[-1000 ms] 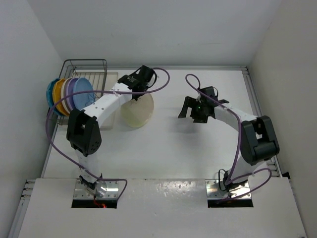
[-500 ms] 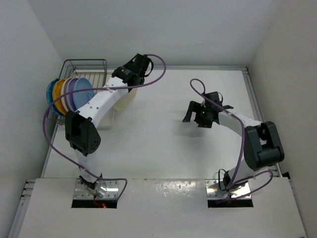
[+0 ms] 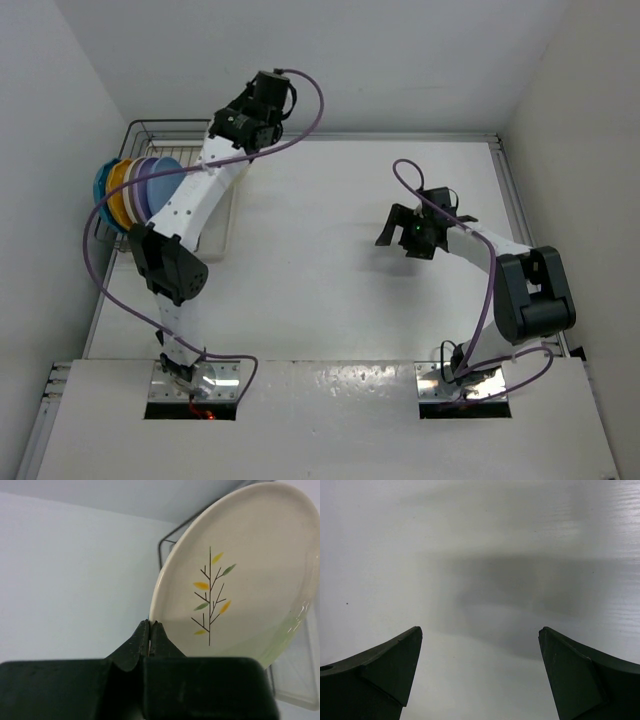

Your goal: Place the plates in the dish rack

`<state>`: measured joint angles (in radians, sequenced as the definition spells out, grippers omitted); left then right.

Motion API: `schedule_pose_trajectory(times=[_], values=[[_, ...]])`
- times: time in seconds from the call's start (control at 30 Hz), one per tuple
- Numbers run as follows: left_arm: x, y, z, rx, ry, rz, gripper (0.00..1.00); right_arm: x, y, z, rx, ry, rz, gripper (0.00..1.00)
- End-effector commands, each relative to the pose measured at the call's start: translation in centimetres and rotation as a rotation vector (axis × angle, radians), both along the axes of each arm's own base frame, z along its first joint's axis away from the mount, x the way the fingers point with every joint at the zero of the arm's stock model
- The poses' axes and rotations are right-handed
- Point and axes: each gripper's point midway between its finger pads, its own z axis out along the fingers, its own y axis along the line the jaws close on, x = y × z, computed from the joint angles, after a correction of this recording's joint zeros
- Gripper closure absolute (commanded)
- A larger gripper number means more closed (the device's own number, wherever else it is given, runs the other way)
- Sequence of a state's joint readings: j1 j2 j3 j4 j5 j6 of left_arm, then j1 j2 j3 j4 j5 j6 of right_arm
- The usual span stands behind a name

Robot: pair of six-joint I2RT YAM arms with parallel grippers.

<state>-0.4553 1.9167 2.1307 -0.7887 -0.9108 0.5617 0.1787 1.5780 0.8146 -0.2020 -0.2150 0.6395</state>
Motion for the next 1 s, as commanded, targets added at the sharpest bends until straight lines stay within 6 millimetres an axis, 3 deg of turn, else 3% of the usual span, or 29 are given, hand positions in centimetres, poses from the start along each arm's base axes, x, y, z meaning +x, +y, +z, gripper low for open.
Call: schedule_pose_trajectory(times=[0.0, 0.1, 0.23, 0.47, 0.57, 0.73, 0.97], values=[[-2.6, 4.5, 8.6, 0.021, -0.214, 0.148, 1.0, 1.4, 0.5, 1.0, 0.029, -0.065, 0.008, 0.0], [-3.8, 6.7, 10.7, 0.023, -0.263, 0.199, 1.0, 1.1, 0.5, 0.5, 0.033, -0.056, 0.003, 0.0], [-5.1, 9.9, 11.0, 0.039, -0.279, 0.284, 1.0, 0.8, 0.5, -0.3, 0.037, -0.032, -0.004, 0.0], [-6.1, 13.4, 9.3, 0.066, -0.235, 0.362, 1.0, 1.1, 0.8, -1.0, 0.051, -0.016, -0.008, 0.0], [-6.6, 13.8, 8.5, 0.061, -0.226, 0.375, 1.0, 1.3, 0.8, -1.0, 0.055, -0.015, -0.008, 0.0], [-7.2, 14.9, 5.2, 0.06, -0.161, 0.381, 1.0, 1.2, 0.7, -1.2, 0.06, -0.008, -0.015, 0.0], [-7.5, 15.6, 3.4, 0.051, -0.13, 0.389, 1.0, 0.9, 0.3, -1.3, 0.061, -0.001, -0.028, 0.0]])
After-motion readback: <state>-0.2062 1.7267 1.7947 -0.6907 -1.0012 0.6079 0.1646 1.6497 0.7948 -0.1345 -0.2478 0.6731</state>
